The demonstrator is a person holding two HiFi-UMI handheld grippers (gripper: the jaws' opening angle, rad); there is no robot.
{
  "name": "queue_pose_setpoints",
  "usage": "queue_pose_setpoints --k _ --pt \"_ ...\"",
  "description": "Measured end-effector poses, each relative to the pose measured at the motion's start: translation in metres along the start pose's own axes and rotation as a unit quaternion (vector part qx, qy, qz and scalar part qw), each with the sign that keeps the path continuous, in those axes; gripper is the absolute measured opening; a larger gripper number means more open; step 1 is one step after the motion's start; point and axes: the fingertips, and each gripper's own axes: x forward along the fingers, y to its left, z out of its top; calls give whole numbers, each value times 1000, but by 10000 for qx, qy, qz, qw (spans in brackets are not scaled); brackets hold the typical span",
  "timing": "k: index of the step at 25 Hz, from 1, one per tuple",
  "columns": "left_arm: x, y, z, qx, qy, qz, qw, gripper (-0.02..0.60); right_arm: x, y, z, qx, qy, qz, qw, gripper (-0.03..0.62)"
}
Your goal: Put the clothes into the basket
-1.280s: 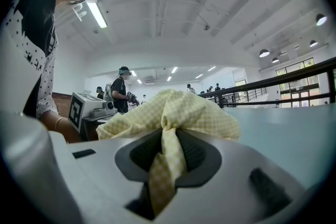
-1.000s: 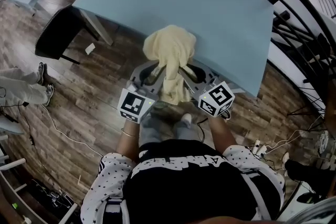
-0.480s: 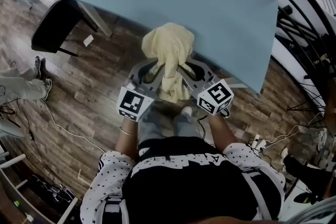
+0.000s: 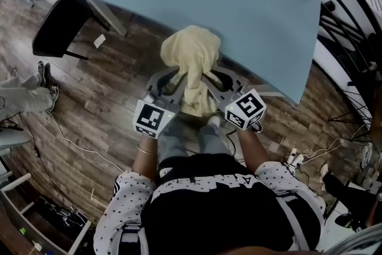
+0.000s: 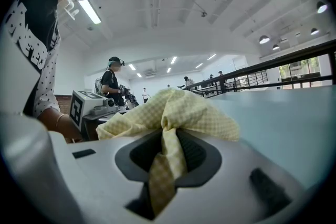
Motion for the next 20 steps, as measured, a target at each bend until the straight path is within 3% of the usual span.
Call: queue_pose_setpoints --k 20 --pt "-4 5 -43 -114 294 -4 9995 75 15 3 -40 78 382 112 9992 78"
